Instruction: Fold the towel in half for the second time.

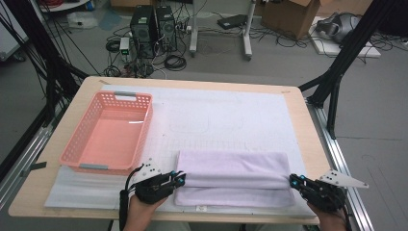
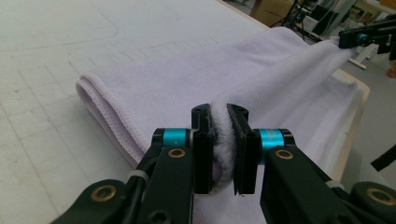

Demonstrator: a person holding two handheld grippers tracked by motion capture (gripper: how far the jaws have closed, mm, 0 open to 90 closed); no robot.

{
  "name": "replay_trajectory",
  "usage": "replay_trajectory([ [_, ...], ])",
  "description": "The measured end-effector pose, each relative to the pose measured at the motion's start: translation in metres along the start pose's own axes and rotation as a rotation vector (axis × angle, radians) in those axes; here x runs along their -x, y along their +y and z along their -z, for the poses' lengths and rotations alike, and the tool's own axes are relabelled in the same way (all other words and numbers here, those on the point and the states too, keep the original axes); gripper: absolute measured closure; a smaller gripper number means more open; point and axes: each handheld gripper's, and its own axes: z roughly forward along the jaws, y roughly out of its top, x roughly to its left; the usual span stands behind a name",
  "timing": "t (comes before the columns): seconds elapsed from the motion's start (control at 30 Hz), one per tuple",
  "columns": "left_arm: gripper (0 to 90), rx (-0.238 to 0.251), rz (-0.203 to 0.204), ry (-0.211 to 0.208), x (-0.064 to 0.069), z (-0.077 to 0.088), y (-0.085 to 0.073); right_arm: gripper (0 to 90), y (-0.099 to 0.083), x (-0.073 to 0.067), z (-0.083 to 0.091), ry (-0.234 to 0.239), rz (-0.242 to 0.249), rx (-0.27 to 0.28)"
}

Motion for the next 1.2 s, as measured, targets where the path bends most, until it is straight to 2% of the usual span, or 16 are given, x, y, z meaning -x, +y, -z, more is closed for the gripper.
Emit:
replay_trajectory([
  [0.03,74.7,-0.004,0.0,-0.003,0.0,0.001,-0.001,76.9,-0.002,0.0,0.001,0.0,-0.001,-0.005],
  [0.1,58.2,0.009,0.018,-0.004,-0.001,0.003,-0.001,62.7,-0.002,0.0,0.005,-0.02,-0.019,0.007],
  [0.17,51.2,0.047,0.031,-0.004,-0.004,0.004,0.001,58.4,0.001,0.004,0.009,-0.02,-0.046,0.066],
  [0.23,45.6,0.061,0.032,0.005,-0.006,0.003,0.002,58.0,0.006,0.005,0.01,-0.027,-0.057,0.101],
  [0.33,44.3,0.061,0.044,0.017,-0.01,0.002,0.002,56.0,0.01,0.003,-0.002,-0.015,-0.039,0.062],
  [0.47,44.0,0.062,0.046,0.032,-0.013,0.0,0.002,54.4,0.009,0.0,-0.028,0.008,-0.006,-0.059],
  [0.53,44.0,0.058,0.045,0.034,-0.013,0.001,0.002,63.7,0.006,-0.002,-0.033,0.012,0.025,-0.125],
  [0.6,44.0,0.061,0.048,0.047,-0.014,0.001,0.002,80.7,0.003,-0.003,-0.032,0.035,0.054,-0.17],
  [0.67,44.0,0.062,0.049,0.052,-0.016,0.001,0.003,84.8,0.0,-0.005,-0.025,0.061,0.074,-0.169],
  [0.77,43.9,0.069,0.048,0.056,-0.016,0.003,0.004,84.4,-0.005,-0.007,-0.009,0.113,0.089,-0.165],
  [0.87,43.4,0.078,0.048,0.059,-0.017,0.003,0.006,75.1,-0.01,-0.005,0.002,0.157,0.08,-0.163],
  [0.9,43.0,0.08,0.044,0.065,-0.017,0.003,0.006,70.2,-0.012,-0.003,0.004,0.178,0.063,-0.157],
  [0.93,42.9,0.084,0.044,0.065,-0.017,0.003,0.007,62.7,-0.013,-0.001,0.006,0.179,0.052,-0.136],
  [1.0,42.7,0.088,0.043,0.065,-0.018,0.002,0.009,55.9,-0.013,0.004,0.009,0.183,-0.009,-0.095],
  [1.07,42.4,0.096,0.041,0.071,-0.019,0.003,0.01,55.5,-0.01,0.007,0.01,0.176,-0.016,-0.059],
  [1.2,41.7,0.09,0.05,0.086,-0.023,-0.001,0.012,49.7,-0.003,0.008,-0.001,0.055,-0.005,-0.046],
])
